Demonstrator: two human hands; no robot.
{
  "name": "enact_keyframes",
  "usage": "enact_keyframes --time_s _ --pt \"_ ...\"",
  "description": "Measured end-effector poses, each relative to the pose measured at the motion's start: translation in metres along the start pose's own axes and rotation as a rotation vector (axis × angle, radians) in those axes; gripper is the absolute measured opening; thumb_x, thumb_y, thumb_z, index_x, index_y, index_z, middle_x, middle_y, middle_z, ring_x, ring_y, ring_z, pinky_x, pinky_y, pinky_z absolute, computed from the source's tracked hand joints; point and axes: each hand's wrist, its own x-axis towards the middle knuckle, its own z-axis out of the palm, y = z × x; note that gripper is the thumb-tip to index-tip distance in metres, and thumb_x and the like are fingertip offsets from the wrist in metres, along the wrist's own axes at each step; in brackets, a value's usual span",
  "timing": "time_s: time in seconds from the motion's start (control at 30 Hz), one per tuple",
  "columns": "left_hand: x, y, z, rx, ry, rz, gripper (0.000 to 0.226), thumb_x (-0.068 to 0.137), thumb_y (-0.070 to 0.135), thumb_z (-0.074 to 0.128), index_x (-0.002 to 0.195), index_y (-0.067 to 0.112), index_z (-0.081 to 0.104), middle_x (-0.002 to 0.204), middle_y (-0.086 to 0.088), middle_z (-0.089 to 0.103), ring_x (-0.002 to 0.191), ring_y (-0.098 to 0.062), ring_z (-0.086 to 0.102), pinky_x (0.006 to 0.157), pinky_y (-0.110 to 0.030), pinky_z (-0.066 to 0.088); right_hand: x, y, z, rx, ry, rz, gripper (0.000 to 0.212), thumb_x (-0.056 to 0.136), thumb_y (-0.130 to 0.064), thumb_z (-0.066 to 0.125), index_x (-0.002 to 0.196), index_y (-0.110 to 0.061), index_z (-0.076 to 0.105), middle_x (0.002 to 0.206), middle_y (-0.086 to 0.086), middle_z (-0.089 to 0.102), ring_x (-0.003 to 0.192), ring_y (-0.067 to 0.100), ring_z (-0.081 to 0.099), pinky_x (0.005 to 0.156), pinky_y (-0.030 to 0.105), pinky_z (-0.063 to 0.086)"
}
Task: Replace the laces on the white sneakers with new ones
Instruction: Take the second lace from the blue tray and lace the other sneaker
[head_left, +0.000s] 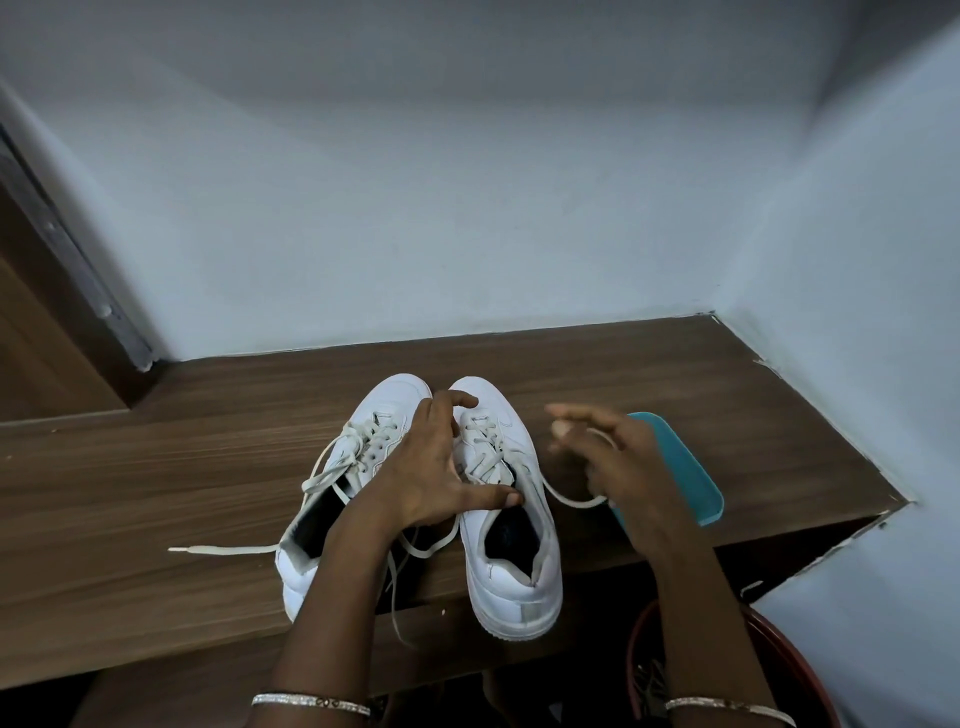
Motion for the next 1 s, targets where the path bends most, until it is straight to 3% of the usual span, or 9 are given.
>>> enact_keyframes --time_s 0.1,0.17,0.27,0.33,0.47,0.6,0.7,0.83,1.0 --pt "-0.001 0.001 -0.001 -0.027 -0.03 -0.006 0.092 0.054 0.048 0.094 0.123 0.032 0.035 0.096 0.011 0.051 0.082 -0.002 0.053 0.067 -0.019 0.041 0.0 0.004 0.019 -0.358 -0.146 -0.066 0.014 0.089 -0.028 0.072 0.101 -0.029 0.079 0.093 -0.017 0.076 0.089 -0.001 0.069 0.083 0.025 0.055" --pt "-0.001 0.002 -0.002 -0.029 -0.059 -0.017 0.088 0.056 0.049 0.093 0.119 0.032 0.034 0.083 0.009 0.056 0.066 0.001 0.054 0.061 -0.018 0.042 0.001 0.005 0.023 -0.436 -0.139 -0.093 0.008 0.089 -0.029 0.072 0.091 -0.026 0.08 0.085 -0.015 0.075 0.086 0.002 0.069 0.082 0.028 0.056" --pt "-0.001 0.001 -0.002 -0.014 -0.09 -0.04 0.087 0.057 0.053 0.09 0.118 0.031 0.032 0.077 -0.001 0.061 0.059 -0.003 0.055 0.059 -0.026 0.047 0.001 0.004 0.023 -0.472 -0.089 -0.098 0.01 0.09 -0.027 0.07 0.082 -0.025 0.076 0.078 -0.014 0.073 0.078 0.001 0.067 0.076 0.028 0.054" --pt "-0.001 0.001 -0.002 -0.007 -0.102 -0.054 0.087 0.057 0.055 0.09 0.117 0.031 0.032 0.078 -0.006 0.064 0.06 -0.007 0.057 0.062 -0.032 0.049 -0.004 -0.002 0.025 -0.328 -0.034 -0.054 0.016 0.094 -0.023 0.061 0.08 -0.019 0.068 0.079 -0.015 0.074 0.075 -0.001 0.066 0.072 0.027 0.051" --pt "-0.003 0.003 -0.003 -0.013 -0.119 -0.08 0.085 0.058 0.057 0.089 0.115 0.031 0.033 0.081 -0.009 0.064 0.062 -0.008 0.056 0.063 -0.032 0.05 -0.009 -0.022 0.02 0.475 0.097 0.14 0.022 0.098 -0.015 0.045 0.08 -0.011 0.056 0.086 0.009 0.076 0.052 0.007 0.064 0.046 0.019 0.046" --pt "-0.006 0.006 -0.008 -0.068 -0.163 -0.157 0.067 0.062 0.055 0.087 0.104 0.024 0.046 0.081 0.001 0.06 0.068 -0.008 0.055 0.062 -0.025 0.046 -0.004 -0.013 0.003 0.605 0.229 0.141 0.029 0.094 -0.02 0.056 0.066 -0.022 0.051 0.056 -0.001 0.047 0.044 0.009 0.038 0.041 0.02 0.032" --pt "-0.008 0.006 -0.012 -0.108 -0.204 -0.175 0.048 0.068 0.053 0.085 0.092 0.019 0.059 0.075 0.004 0.066 0.067 -0.009 0.06 0.064 -0.028 0.049 -0.002 -0.007 0.002 0.522 0.233 0.056 0.029 0.089 -0.013 0.064 0.065 -0.024 0.051 0.055 -0.005 0.036 0.047 0.008 0.028 0.04 0.021 0.027" --pt "-0.008 0.006 -0.013 -0.18 -0.212 -0.163 0.031 0.078 0.038 0.082 0.085 0.012 0.068 0.072 -0.003 0.07 0.063 -0.012 0.066 0.068 -0.031 0.055 -0.003 -0.008 0.007 0.062 0.143 -0.043 0.003 0.085 -0.017 0.073 0.084 -0.02 0.073 0.072 -0.009 0.07 0.062 0.009 0.057 0.055 0.022 0.046" --pt "-0.009 0.009 -0.013 -0.189 -0.244 -0.166 0.021 0.084 0.031 0.078 0.083 0.01 0.072 0.068 -0.003 0.068 0.061 -0.01 0.062 0.059 -0.021 0.048 0.001 0.005 0.02 -0.39 -0.084 -0.119 0.009 0.085 -0.023 0.074 0.091 -0.027 0.079 0.081 -0.016 0.075 0.077 -0.003 0.068 0.069 0.013 0.051"
